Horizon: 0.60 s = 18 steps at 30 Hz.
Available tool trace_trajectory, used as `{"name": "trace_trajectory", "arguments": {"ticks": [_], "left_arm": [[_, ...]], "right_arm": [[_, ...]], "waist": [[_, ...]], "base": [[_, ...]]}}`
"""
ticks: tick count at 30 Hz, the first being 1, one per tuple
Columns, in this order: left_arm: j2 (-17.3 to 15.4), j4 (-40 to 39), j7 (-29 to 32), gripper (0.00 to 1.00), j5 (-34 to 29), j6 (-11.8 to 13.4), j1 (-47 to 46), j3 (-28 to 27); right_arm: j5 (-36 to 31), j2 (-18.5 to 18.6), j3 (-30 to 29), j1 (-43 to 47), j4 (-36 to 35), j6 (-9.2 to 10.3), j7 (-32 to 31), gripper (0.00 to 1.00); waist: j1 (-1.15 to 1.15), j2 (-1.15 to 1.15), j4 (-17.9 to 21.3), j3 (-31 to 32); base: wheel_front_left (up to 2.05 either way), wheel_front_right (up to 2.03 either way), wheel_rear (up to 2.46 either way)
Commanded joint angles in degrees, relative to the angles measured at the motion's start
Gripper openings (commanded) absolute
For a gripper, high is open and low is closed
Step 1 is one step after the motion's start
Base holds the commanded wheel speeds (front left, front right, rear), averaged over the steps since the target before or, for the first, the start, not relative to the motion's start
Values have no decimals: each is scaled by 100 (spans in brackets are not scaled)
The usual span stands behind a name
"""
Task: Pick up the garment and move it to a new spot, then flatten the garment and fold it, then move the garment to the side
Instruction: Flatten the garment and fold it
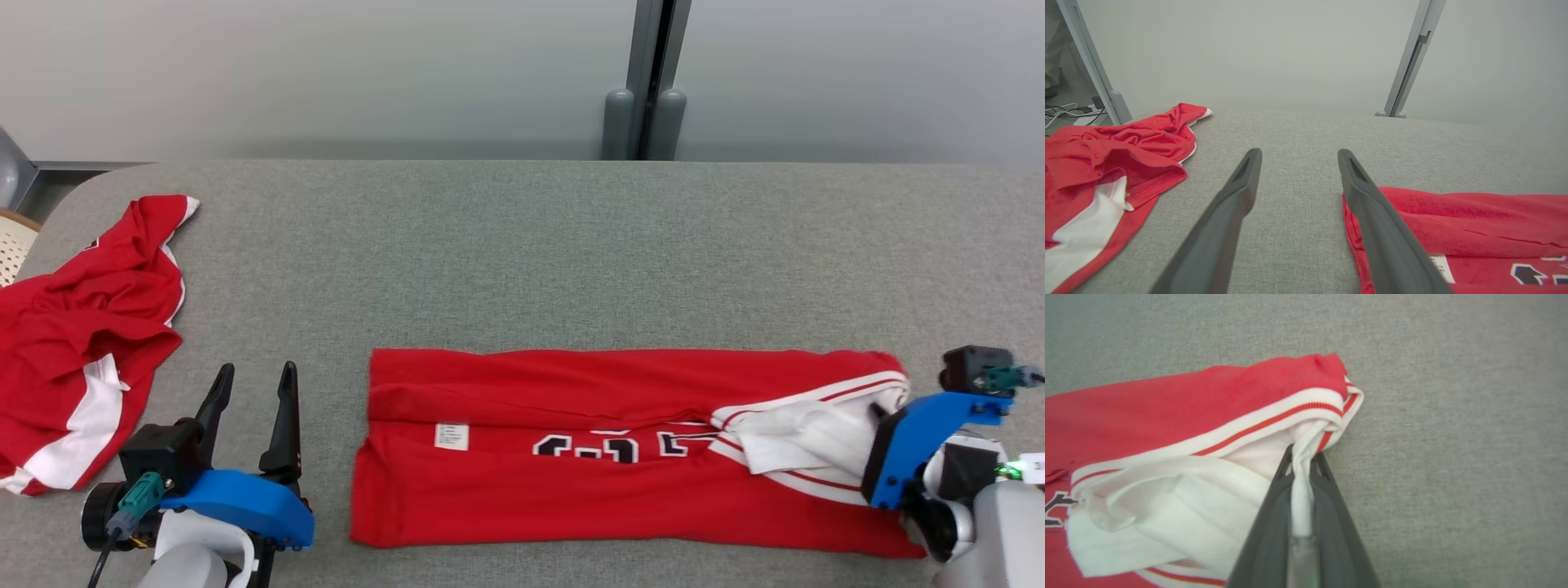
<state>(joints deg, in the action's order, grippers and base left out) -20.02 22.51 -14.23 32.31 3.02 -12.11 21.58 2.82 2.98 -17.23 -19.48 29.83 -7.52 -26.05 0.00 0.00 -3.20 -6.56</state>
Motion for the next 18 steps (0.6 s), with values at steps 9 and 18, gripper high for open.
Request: {"name": "trace_trajectory", "arguments": {"ticks": [9, 18], "left_arm": [[-23, -61, -39, 100, 31, -4, -2, -11], [-15, -25, -61, 100, -7, -45, -62, 14]], "right_arm": [[-397, 558, -718, 371, -1408, 2, -576, 0], [-139, 610, -159, 609, -2019, 2, -1039, 0]], "waist": [[0, 0, 155, -14], [0, 0, 172, -11]], "base": [[0, 0, 0], [0, 0, 0]]}}
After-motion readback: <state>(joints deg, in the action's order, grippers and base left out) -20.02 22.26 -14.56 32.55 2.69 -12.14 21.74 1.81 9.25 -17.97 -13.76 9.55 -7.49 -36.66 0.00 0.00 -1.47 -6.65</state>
